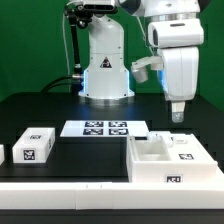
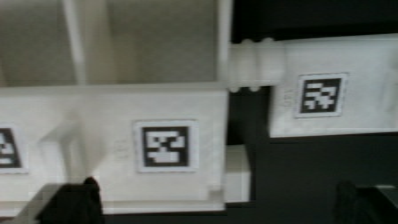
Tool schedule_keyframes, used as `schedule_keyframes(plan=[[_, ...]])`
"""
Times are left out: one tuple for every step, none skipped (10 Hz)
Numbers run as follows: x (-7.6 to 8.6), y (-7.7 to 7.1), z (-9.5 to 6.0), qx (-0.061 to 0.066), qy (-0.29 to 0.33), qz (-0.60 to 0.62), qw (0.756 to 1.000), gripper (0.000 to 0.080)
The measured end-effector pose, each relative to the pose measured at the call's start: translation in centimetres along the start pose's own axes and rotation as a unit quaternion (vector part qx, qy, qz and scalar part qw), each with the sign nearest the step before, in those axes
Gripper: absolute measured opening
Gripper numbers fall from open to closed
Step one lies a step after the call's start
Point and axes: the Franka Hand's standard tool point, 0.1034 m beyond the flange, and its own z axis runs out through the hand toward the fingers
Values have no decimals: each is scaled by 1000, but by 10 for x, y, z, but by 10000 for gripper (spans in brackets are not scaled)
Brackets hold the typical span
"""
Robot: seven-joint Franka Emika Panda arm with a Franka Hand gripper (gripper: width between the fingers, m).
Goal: Assemble cabinet
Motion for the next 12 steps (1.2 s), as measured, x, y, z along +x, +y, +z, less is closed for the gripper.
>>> schedule_keyframes(plan=[[-1,0,0,-4,1,1,1000,649],[-1,0,1,-3,1,1,1000,649],[-2,0,2,-2,2,2,1000,649],[-1,-2,3,-1,1,12,1000,649],[2,-9,7,5,0,36,999,649],[7,-25,13,8,-6,44,999,649],[12,-36,18,-7,2,46,999,649],[11,-47,24,-16,10,48,999,649],[8,-46,23,-5,3,50,999,649],[8,-43,22,-8,4,51,999,649],[8,-44,23,-7,4,51,999,649],[8,-45,24,-5,4,51,999,649]])
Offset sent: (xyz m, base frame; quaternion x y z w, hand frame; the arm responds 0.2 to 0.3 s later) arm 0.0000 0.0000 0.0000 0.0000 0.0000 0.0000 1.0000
